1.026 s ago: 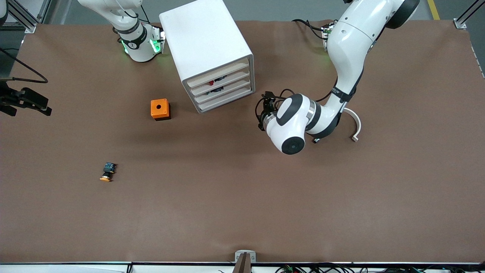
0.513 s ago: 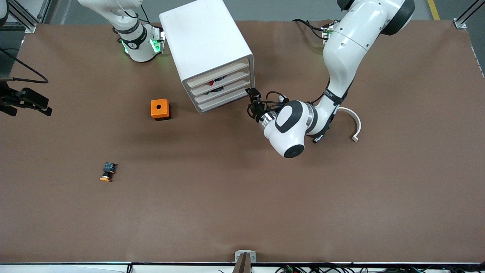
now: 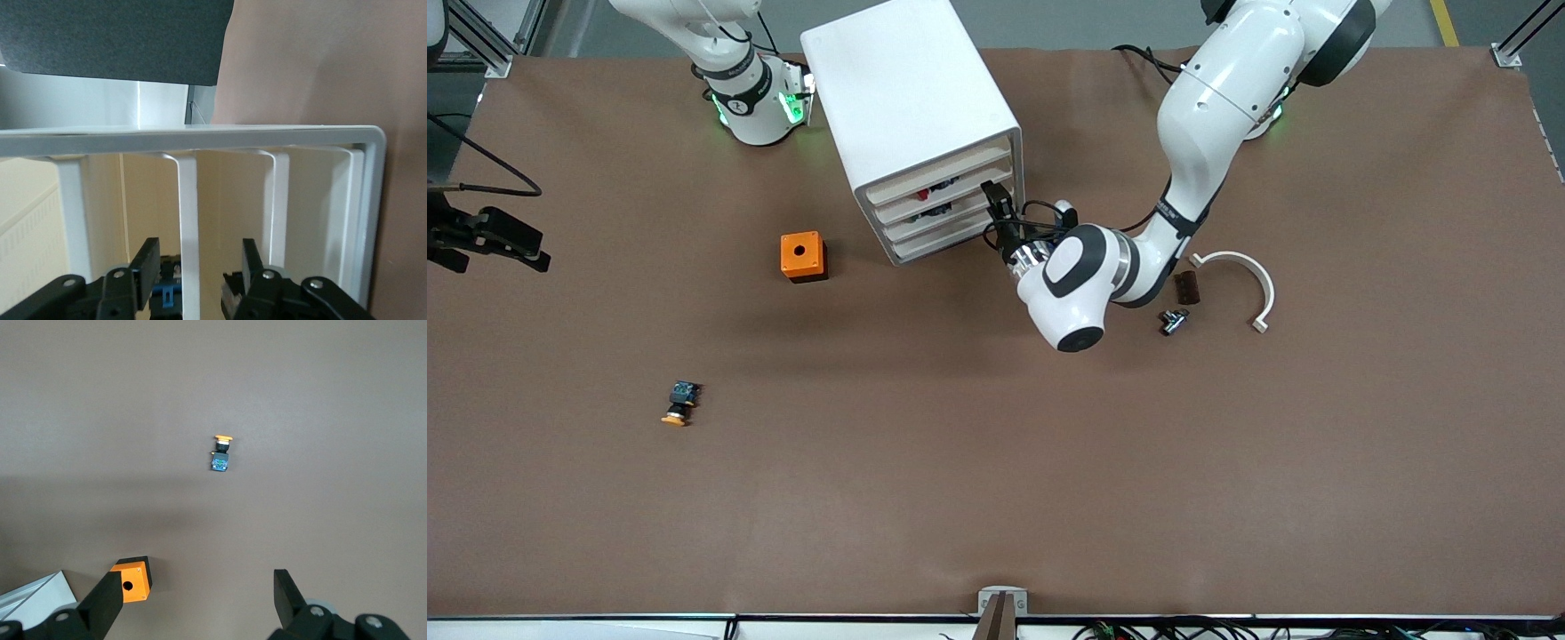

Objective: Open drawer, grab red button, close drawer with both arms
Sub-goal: 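Hook the left gripper onto the middle drawer's handle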

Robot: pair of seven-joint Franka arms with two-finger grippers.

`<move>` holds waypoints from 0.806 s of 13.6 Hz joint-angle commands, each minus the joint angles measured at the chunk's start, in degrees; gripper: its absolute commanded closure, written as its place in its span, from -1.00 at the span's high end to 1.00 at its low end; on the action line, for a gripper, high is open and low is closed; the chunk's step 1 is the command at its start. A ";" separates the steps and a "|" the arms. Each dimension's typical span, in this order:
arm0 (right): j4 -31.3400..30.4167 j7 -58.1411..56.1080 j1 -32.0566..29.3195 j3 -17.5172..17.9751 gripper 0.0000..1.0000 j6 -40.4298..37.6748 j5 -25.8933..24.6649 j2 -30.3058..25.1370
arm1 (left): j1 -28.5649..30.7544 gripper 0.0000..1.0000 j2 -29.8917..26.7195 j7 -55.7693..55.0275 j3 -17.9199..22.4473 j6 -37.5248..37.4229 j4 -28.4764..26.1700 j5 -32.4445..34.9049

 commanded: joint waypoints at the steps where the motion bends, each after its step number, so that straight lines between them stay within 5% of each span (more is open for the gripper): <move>1: -0.32 -0.51 -0.29 0.30 1.00 -0.12 -0.62 -0.15 | -2.03 0.15 1.46 -1.17 0.32 -0.48 1.31 -1.37; 5: -0.32 -0.51 -0.12 0.30 1.00 -0.21 -0.62 0.12 | -2.56 -0.36 1.90 -1.26 0.32 -0.31 1.40 -3.30; 8: -0.32 -0.51 -0.12 0.30 1.00 -0.29 -0.62 0.21 | -2.38 -1.00 1.81 -1.00 0.32 -0.39 2.19 -2.95; 11: -0.32 -0.42 0.23 0.30 1.00 -0.29 -0.62 0.21 | -0.89 -1.00 1.81 -1.08 1.46 -0.57 4.29 -2.77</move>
